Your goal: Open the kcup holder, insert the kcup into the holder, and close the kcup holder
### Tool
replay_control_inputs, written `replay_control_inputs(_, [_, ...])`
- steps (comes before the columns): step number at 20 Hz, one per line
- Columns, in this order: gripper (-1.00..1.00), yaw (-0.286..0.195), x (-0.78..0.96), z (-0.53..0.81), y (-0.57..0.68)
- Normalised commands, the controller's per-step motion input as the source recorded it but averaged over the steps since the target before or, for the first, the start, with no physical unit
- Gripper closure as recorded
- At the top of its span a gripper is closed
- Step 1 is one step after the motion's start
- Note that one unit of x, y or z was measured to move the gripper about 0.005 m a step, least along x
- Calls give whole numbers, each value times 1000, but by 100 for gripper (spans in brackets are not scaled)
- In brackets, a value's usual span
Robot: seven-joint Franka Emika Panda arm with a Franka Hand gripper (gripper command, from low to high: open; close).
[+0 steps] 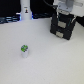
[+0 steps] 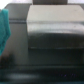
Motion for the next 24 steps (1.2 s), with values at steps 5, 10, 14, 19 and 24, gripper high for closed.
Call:
replay_control_inputs(5, [-100,-27,-364,-362,25])
replay_control_inputs(10, [100,-24,-237,-160,13])
replay_control_inputs(14, [100,-14,3,0,-9])
replay_control_inputs(19, [100,-7,11,-5,-12])
replay_control_inputs(24, [100,-10,134,16,-48])
